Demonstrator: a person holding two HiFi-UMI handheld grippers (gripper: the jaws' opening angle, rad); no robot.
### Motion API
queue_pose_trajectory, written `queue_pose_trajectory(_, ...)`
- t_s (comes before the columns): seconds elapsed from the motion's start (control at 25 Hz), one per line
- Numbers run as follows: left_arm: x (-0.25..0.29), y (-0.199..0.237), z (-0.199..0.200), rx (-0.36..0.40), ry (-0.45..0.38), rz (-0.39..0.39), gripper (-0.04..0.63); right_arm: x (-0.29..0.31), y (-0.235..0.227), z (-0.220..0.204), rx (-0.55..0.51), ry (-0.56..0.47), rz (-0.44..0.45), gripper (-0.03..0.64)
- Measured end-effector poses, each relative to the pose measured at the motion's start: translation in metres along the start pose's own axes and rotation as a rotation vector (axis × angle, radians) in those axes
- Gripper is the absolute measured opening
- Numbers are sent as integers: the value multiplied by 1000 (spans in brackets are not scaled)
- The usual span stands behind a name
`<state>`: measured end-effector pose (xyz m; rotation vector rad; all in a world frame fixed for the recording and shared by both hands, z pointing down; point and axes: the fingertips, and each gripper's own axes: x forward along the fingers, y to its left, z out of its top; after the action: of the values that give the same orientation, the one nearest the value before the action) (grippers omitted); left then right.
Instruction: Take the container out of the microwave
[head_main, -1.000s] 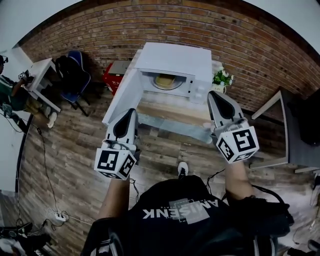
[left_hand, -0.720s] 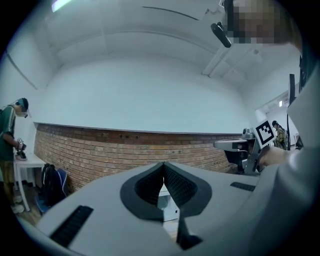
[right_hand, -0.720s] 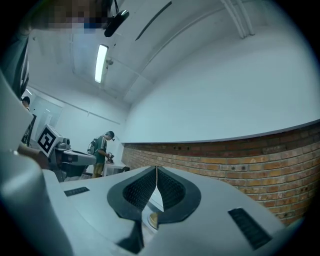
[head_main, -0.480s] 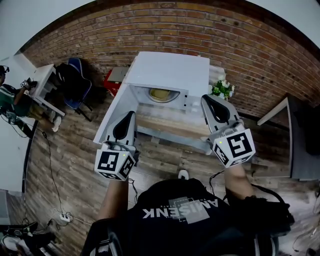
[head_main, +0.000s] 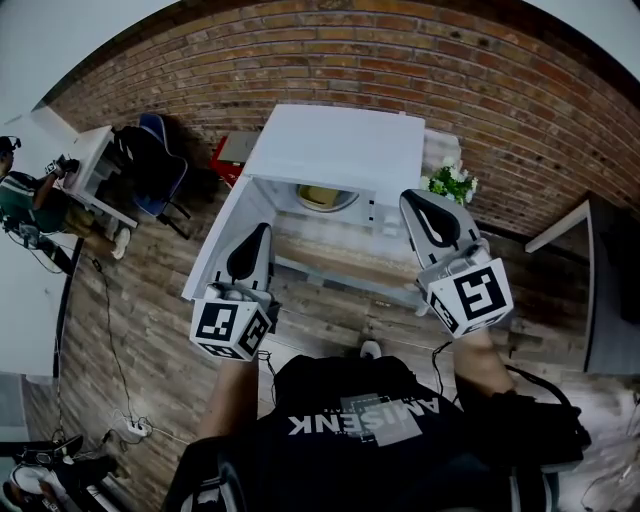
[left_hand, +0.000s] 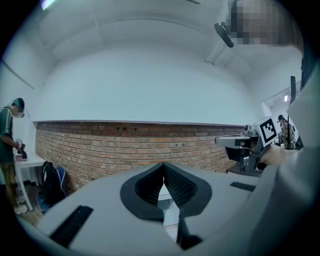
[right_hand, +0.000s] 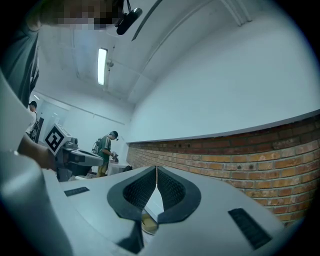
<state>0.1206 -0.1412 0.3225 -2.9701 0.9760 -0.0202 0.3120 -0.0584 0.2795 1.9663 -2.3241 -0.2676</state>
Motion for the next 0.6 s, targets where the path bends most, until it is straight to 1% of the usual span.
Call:
queue_pose_trajectory(0.2,7,22,2,-19,-23,-2,12,22,2,-5,12,24,-24,43)
queue_pose_trajectory(0.36,12,52,-2,-30,-34,-7,14,47,10,-1,-26,33,-44,43)
queue_pose_trajectory(0.48,14,77,-1,-43,-44,-23,14,66,15,2,-34,40,-79,43)
queue_pose_trajectory(0.6,13,101,8,-34,-72,-46,14,84,19,11,-55,46,-118,43)
